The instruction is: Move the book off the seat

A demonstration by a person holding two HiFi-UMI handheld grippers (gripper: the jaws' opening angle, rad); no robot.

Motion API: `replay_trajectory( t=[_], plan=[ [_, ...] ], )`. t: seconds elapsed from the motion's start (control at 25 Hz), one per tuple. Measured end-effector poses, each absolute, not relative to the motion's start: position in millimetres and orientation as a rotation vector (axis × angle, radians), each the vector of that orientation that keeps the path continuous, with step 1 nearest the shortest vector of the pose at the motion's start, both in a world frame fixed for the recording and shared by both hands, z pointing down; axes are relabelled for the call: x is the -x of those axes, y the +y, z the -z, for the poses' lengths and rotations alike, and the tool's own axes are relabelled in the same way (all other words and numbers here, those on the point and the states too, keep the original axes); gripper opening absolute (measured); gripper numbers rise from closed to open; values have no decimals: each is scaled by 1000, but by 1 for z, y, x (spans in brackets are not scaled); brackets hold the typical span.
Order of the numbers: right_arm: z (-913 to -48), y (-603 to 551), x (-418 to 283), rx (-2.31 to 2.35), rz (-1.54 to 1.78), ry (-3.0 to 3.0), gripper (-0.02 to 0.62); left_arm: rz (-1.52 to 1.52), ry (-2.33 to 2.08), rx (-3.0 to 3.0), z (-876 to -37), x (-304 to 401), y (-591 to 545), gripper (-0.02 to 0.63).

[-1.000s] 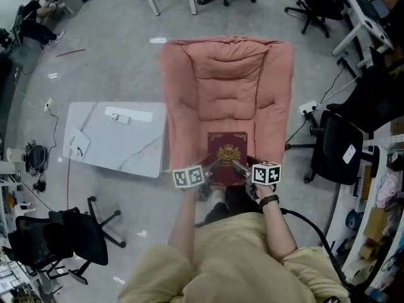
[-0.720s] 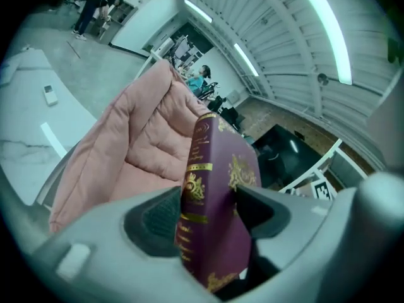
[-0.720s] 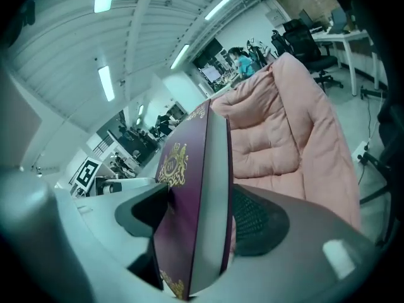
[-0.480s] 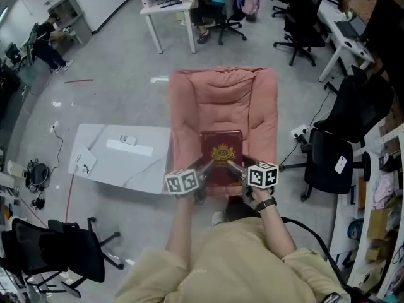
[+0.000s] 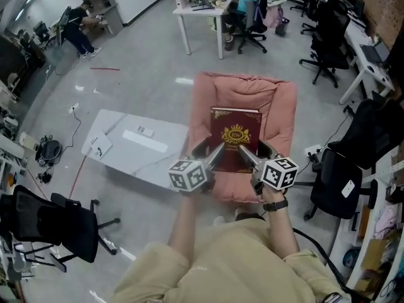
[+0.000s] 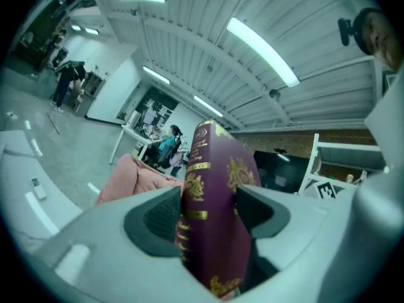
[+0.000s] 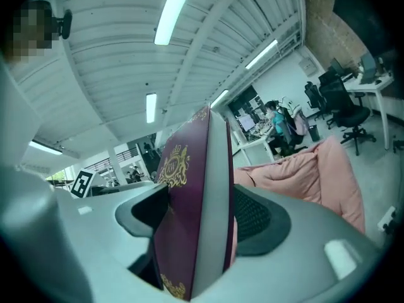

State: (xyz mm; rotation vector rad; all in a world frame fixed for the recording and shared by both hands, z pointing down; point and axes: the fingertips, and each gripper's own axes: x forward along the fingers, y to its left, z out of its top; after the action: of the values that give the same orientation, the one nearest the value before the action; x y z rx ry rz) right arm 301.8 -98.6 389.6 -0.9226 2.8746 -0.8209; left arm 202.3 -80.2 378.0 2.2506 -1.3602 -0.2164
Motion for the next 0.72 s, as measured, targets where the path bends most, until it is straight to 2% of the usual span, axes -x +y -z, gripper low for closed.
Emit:
replay_trajectory(
  t=[0.32,0.48,0.72],
  plan=[
    [-319,-119,-298,646,602,2996,316,337,-1571,-2263,-311,-203,-82,268],
    [-309,-131,-299,503,548,3030,319,398,-1724,-2191,-304,-210,-82,267],
    [-309,-125,-256,151,564,3038,322,387,-1995,-2010,-307,-184,-53,259]
  ],
)
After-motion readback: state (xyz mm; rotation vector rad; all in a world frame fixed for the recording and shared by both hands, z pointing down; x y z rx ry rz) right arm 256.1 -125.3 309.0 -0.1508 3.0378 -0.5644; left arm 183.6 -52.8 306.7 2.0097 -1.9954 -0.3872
